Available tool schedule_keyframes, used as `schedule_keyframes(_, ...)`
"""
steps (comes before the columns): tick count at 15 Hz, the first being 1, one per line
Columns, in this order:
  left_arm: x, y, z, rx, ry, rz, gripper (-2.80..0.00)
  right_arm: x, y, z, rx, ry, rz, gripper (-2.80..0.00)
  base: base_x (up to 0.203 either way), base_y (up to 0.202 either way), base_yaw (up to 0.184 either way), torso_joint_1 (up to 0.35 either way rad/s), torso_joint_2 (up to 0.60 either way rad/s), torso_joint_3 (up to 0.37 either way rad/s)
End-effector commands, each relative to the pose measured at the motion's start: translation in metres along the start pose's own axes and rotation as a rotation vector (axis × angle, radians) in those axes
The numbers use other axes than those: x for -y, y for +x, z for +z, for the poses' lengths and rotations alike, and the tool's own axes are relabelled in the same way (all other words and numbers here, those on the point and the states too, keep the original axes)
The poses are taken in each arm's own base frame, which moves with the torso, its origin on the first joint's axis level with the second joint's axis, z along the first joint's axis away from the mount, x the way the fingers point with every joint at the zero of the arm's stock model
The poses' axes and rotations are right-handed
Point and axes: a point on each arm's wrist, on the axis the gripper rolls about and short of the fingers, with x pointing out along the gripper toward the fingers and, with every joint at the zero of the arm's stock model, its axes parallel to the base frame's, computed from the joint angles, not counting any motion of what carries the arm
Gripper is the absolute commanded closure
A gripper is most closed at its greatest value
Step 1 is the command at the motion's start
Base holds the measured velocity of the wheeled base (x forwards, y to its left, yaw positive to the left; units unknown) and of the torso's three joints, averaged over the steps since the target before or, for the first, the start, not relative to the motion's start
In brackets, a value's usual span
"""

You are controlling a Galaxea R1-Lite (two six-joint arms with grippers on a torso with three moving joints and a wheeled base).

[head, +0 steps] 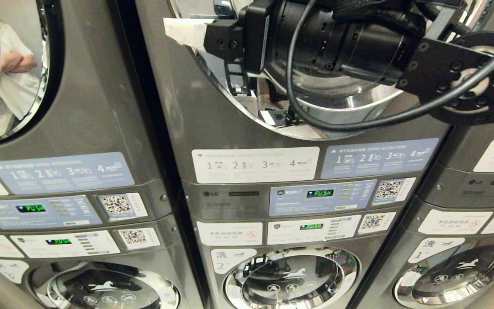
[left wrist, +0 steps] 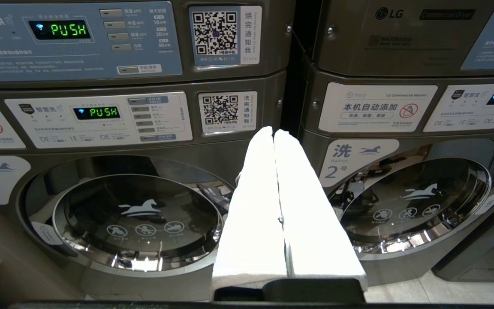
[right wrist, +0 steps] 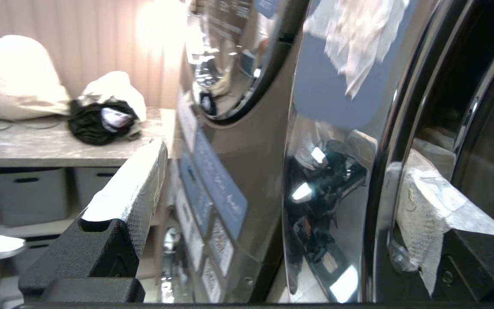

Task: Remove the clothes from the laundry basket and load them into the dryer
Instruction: Open the dryer

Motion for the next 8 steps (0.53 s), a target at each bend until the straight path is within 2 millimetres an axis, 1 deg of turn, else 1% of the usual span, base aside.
schedule_keyframes(1,0.000,0.000,0.000,0.001,0.000,0.000,0.00,-0.007,-0.013,0.024,0.030,-0.015,0.014,-2.80,0.000,0.000,0.000,0.000,0.00,0.000)
schedule_keyframes(4,0.000,0.000,0.000,0.001,0.000,0.000,0.00,-0.016,-0.036,0.046,0.006,-0.001,0.031,-2.80,0.000,0.000,0.000,0.000,0.00,0.000)
schedule_keyframes(8,0.000,0.000,0.000,0.000,0.000,0.000,0.00,-0.033,-0.066,0.053,-0.034,0.027,0.082,-2.80,0.000,0.000,0.000,0.000,0.00,0.000)
